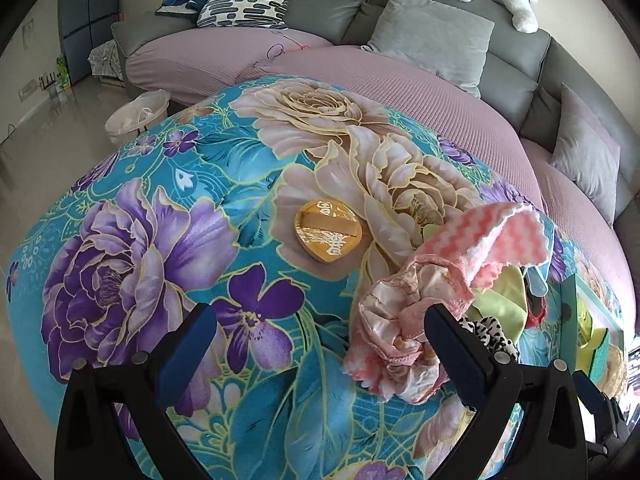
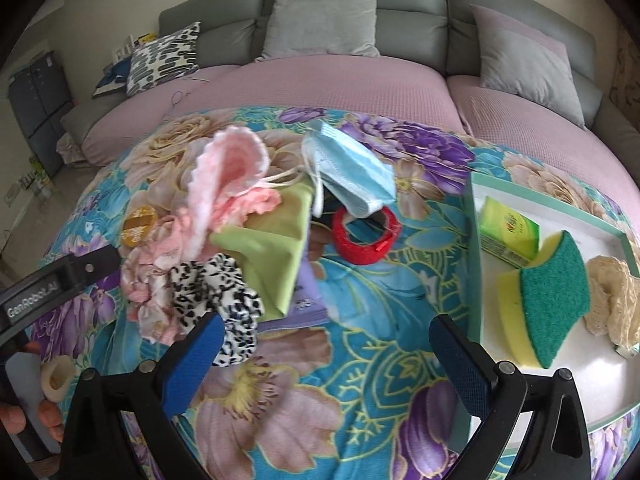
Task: Organize soft objects
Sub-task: 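Move both grippers back toward the remaining pile of soft items, then grasp the pink floral cloth with the left gripper while the right gripper grasps the leopard-print scrunchie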
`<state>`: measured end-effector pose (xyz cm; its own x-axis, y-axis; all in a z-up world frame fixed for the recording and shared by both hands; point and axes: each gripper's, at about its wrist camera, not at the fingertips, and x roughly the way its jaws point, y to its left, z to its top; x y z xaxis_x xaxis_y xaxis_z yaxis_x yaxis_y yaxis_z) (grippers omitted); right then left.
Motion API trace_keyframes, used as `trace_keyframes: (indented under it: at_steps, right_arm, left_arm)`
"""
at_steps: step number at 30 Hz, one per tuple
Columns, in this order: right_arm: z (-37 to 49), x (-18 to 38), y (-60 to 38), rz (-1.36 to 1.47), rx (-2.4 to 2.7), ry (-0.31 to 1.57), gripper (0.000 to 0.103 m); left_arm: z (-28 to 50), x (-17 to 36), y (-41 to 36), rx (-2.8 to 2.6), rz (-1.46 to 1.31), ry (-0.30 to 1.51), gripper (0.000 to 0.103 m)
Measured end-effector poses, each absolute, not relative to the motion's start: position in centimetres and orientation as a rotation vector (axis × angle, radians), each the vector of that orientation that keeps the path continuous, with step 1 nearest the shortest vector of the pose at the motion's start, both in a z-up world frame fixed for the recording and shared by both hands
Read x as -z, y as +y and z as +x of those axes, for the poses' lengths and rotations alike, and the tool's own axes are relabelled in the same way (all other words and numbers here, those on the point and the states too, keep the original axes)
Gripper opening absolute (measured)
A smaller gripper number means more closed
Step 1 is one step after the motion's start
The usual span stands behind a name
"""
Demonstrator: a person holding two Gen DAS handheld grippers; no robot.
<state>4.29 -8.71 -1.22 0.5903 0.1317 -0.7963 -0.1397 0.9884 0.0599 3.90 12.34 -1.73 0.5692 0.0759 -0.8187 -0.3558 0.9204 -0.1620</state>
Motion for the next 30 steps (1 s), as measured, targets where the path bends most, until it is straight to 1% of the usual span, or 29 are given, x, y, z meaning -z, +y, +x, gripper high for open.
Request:
trace_keyframes:
  at_steps: [9, 17, 18, 19, 20, 21, 22, 23, 25, 29, 30]
  right_arm:
    - [4.3, 1.7, -7.9, -0.018, -0.185, 0.935, 0.103]
    - [4.6, 1.8, -8.4, -0.001, -0.182, 0.945, 0.103]
    - [4.6, 1.8, -8.3, -0.005, -0.185, 0.946, 0.103]
    - [4.5, 1.8, -8.3, -0.009, -0.188, 0.947, 0.103]
    - [4.5, 1.8, -8.2, -0.013, -0.191, 0.947, 0.103]
    - [4.5, 1.8, -8.1, -0.017, -0.196, 0.947, 0.103]
    - [4.5, 1.8, -8.0, -0.022, -0.199, 0.946, 0.103]
    - [4.5, 1.9, -7.9, -0.027, -0.202, 0.945, 0.103]
    - [4.5, 2.0, -7.7, -0.034, -0.209, 0.949, 0.103]
    - [4.5, 2.1, -7.3, -0.049, -0.221, 0.949, 0.103]
    - [4.5, 2.1, -7.2, -0.054, -0.225, 0.948, 0.103]
  left_arm:
    - [4.2, 2.0, 12.1, -0.193, -0.411, 0.878, 0.103]
    - [5.3, 3.3, 10.2, -0.138, -0.358, 0.921, 0.102]
    - [5.3, 3.4, 10.0, -0.136, -0.354, 0.921, 0.098]
    - [5.3, 3.4, 9.9, -0.136, -0.348, 0.923, 0.088]
    - [5.5, 3.6, 9.8, -0.134, -0.341, 0.93, 0.083]
    - [5.5, 3.7, 9.6, -0.13, -0.336, 0.938, 0.075]
    - [5.6, 3.9, 9.5, -0.122, -0.334, 0.944, 0.071]
    - [5.7, 4.1, 9.4, -0.112, -0.334, 0.951, 0.069]
    - [5.7, 4.3, 9.1, -0.082, -0.341, 0.957, 0.051]
    - [5.7, 4.4, 9.1, -0.056, -0.358, 0.96, 0.041]
    - [5.7, 4.5, 9.2, -0.052, -0.366, 0.959, 0.037]
